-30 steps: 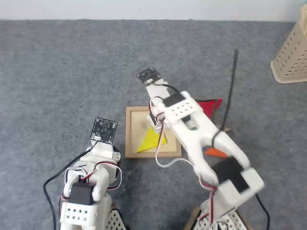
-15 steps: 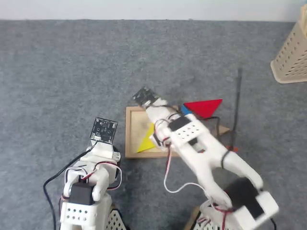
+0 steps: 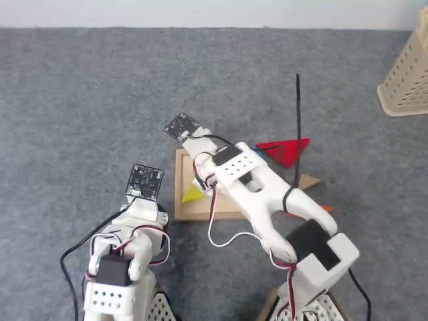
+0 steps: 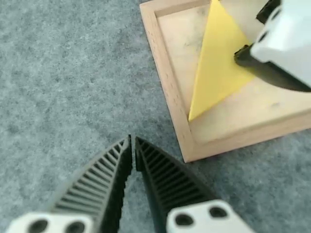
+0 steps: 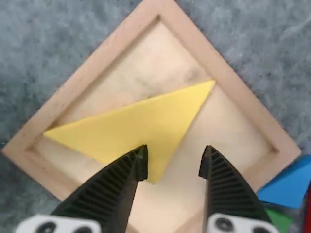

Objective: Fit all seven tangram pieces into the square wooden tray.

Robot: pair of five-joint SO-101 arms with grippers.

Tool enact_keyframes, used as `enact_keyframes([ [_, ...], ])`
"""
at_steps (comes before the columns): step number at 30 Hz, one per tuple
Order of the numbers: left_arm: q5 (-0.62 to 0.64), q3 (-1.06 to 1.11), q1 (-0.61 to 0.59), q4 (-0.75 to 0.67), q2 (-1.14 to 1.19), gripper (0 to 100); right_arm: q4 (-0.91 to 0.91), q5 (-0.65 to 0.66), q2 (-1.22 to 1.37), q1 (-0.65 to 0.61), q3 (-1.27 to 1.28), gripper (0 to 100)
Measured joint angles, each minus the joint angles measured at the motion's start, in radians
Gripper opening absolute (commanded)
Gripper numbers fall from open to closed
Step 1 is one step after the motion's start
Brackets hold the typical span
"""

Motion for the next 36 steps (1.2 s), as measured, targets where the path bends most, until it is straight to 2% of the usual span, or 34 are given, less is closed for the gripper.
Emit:
enact_keyframes([
  [6,0.0,0.0,-0.002,0.0,0.0,1,0.0,0.0,0.012,-0.066,-0.008,20.3],
  [15,0.0,0.0,-0.002,0.0,0.0,1,-0.014,0.0,-0.011,-0.074,0.014,20.3],
  [24,0.0,0.0,-0.002,0.0,0.0,1,-0.097,-0.054,-0.256,0.034,0.238,19.9],
  [28,0.0,0.0,-0.002,0.0,0.0,1,-0.12,-0.058,-0.272,0.084,0.259,19.5],
  [33,0.0,0.0,-0.002,0.0,0.0,1,-0.118,-0.06,-0.203,0.106,0.253,6.9],
  [36,0.0,0.0,-0.002,0.0,0.0,1,-0.106,-0.044,-0.129,0.104,0.226,5.1],
])
